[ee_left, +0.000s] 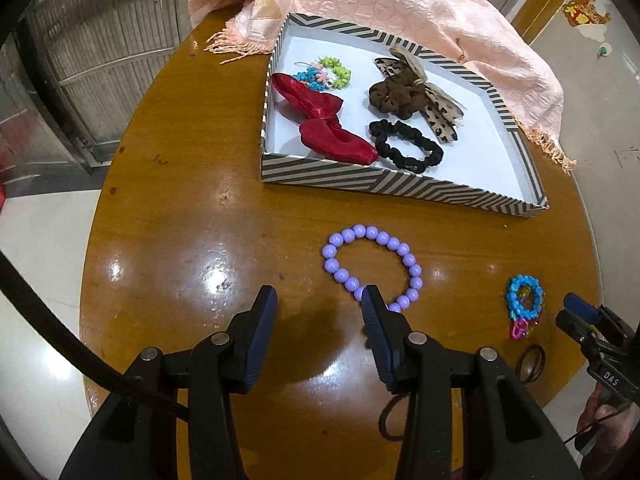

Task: Organize jewelry
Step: 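Move the left tool to the purple bead bracelet while the right tool reaches the blue bead bracelet, then grasp the purple bead bracelet with the left tool while the right tool grasps the blue bead bracelet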

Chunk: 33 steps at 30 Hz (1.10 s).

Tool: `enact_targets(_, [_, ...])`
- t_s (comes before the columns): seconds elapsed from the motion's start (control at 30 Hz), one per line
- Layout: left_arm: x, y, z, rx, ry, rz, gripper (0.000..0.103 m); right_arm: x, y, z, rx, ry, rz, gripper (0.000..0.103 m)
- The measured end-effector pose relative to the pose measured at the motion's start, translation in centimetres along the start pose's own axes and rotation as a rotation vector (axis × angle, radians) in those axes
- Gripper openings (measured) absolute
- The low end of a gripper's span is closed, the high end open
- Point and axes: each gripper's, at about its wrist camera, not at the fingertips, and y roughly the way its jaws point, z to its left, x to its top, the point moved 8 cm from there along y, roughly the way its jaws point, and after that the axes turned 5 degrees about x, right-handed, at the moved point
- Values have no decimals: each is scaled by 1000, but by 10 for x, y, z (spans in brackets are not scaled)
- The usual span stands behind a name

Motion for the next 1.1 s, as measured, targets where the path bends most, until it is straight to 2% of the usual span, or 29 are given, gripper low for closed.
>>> enact_targets(0.07, [2, 3, -1, 5, 2, 4, 38, 5, 8, 6, -17, -63, 26, 37])
enact_targets(0.13, [4, 5, -1, 12, 4, 4, 38, 11, 14, 8, -19, -106, 41, 33])
enact_targets(0.27, [8, 10, -2, 19, 2, 13, 38, 15, 28, 5, -8, -128, 83, 28])
enact_targets(0.47, [12, 18, -9, 29, 31, 24, 38, 15, 43, 3, 18, -149, 131, 27])
enact_targets(0.67, [17, 30, -17, 52, 70, 39, 38, 18, 52, 5, 19, -173, 141, 27])
enact_targets(0.7, [17, 33, -18, 56, 80, 44, 38, 18, 52, 4, 18, -170, 141, 25])
enact_targets(0.73, [17, 35, -20, 58, 90, 47, 37, 18, 52, 4, 18, -165, 138, 17])
enact_targets(0.77, [17, 35, -22, 60, 102, 40, 31, 19, 50, 3, 24, -152, 130, 10])
enact_targets(0.8, [18, 35, -24, 66, 116, 25, 19, 20, 49, 3, 33, -140, 120, 10])
enact_targets(0.87, [19, 36, -27, 78, 139, 10, 4, 22, 44, 3, 51, -118, 107, 10])
enact_targets(0.97, [22, 36, -29, 51, 134, 7, 4, 25, 37, 3, 57, -103, 93, 9])
enact_targets(1.1, [26, 22, -32, 1, 132, -8, 3, 35, 15, 6, 105, -56, 44, 9])
